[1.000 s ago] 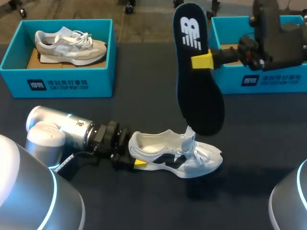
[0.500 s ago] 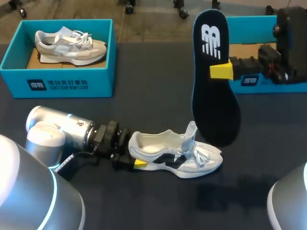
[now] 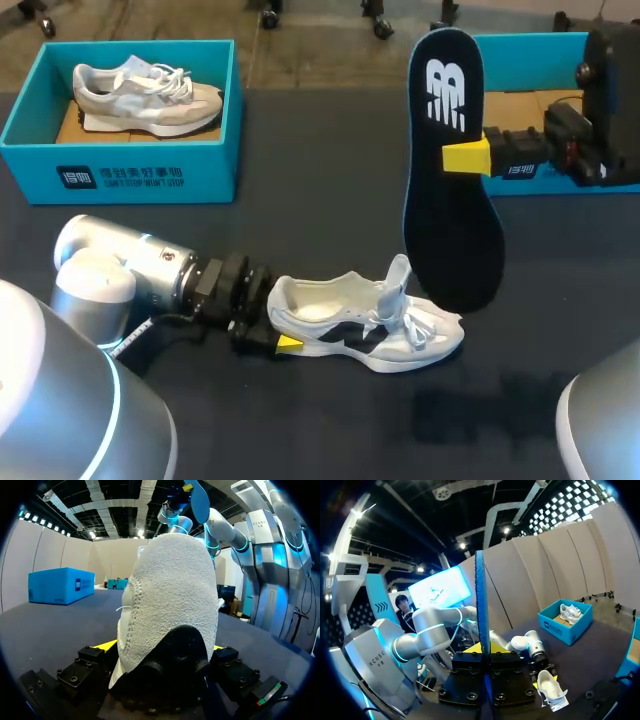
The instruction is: Take the shoe out of the shoebox, open the shoe tongue, remove and reinsert the insole, then place the shoe into the shoebox
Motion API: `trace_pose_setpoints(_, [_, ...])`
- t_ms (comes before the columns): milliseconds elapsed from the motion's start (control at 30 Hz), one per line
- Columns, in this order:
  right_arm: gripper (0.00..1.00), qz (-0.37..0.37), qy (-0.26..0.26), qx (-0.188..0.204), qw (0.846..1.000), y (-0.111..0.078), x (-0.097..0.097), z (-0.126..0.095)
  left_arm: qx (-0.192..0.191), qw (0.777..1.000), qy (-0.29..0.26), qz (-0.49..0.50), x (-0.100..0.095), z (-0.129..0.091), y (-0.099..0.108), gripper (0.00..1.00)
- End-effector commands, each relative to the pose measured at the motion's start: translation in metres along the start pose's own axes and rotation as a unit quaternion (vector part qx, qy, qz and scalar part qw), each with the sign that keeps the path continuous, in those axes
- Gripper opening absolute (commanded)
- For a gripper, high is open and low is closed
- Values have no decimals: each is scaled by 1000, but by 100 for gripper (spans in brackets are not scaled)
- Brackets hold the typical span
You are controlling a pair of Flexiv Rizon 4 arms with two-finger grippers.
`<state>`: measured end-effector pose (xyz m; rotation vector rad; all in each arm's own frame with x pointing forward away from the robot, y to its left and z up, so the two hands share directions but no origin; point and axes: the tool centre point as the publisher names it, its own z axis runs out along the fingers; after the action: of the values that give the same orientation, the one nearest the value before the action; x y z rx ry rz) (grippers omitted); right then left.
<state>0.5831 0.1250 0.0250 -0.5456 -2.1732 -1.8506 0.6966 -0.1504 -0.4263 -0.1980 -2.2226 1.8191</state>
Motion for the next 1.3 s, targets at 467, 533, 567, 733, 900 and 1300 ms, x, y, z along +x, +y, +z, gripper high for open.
trace_pose_setpoints(467, [0, 1, 1, 2, 1000, 2, -3, 3, -33, 999, -13, 1, 7, -26, -1, 100])
trace_pose_setpoints(533, [0, 1, 1, 2, 1000, 2, -3, 3, -42, 999, -17, 0, 7, -29, -2, 100])
trace_pose_setpoints(567, [0, 1, 1, 2, 1000, 2, -3, 3, -51, 998, -21, 4, 7, -32, -3, 100])
trace_pose_setpoints(733, [0, 1, 1, 2, 1000, 2, -3, 3, -90, 995, -51, -7, 4, -41, -5, 100])
trace_pose_setpoints(900, [0, 1, 1, 2, 1000, 2, -3, 3, -111, 992, -58, -26, 2, -46, -6, 100])
trace_pose_setpoints(1300, [0, 1, 1, 2, 1000, 2, -3, 3, -111, 992, -58, -26, 2, -46, -6, 100])
